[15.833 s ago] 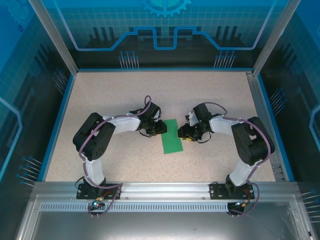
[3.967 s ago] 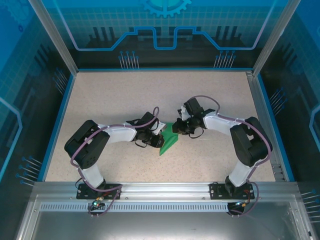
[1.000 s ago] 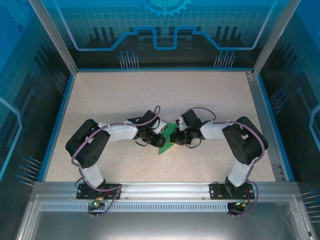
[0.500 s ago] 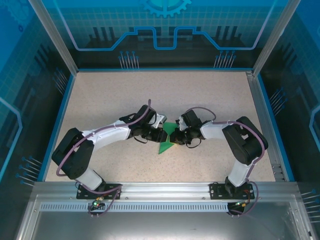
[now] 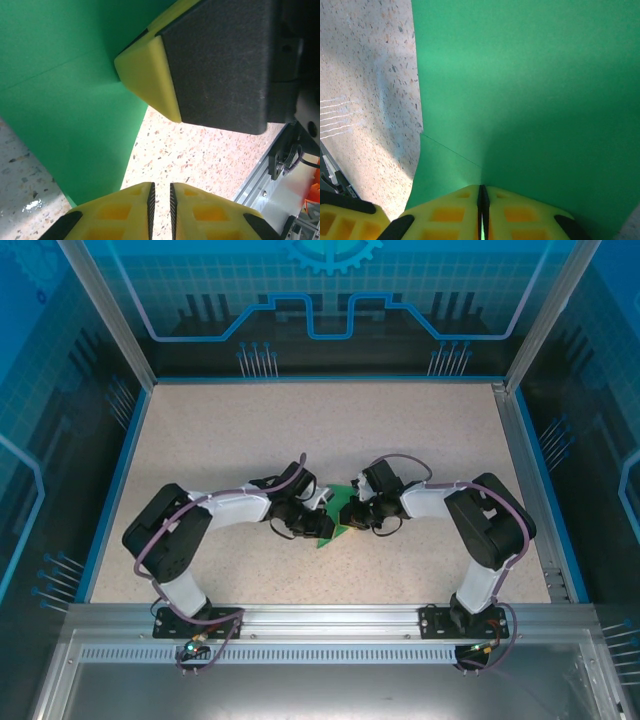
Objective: Fold a paper plane with a square sheet of paper (pick it up from the middle)
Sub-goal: Third fold the triangle at the center of the table.
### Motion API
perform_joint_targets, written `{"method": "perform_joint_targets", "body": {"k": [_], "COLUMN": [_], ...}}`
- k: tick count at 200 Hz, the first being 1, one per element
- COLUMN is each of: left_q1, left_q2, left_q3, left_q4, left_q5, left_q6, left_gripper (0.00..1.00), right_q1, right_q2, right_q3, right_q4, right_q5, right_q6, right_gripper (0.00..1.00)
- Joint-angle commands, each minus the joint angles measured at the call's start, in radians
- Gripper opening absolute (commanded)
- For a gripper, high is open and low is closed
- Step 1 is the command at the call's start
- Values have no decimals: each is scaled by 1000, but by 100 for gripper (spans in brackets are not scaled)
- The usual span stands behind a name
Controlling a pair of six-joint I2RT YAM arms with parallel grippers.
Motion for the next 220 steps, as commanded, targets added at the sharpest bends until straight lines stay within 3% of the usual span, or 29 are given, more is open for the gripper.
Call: {"method": "perform_joint_targets", "body": {"k": [1, 95, 126, 220], "left_q1": [-3, -1, -1, 5], "left_q2": [39, 94, 68, 0], "left_q3": [4, -51, -58, -134], "left_q4": [5, -33, -76, -95], "left_q5": [25, -22, -81, -80], "left_q6": [-3, 45, 71, 52], "left_gripper": [20, 19, 19, 18], "right_q1": [13, 13, 13, 1], "right_q2": [29, 29, 34, 54], "right_q3": [-20, 0, 9, 7], "right_q4": [-93, -149, -164, -177], "right_q5": [104, 137, 147, 165], "right_q6": [-11, -38, -46, -57], "right_gripper": [12, 13, 13, 13]}}
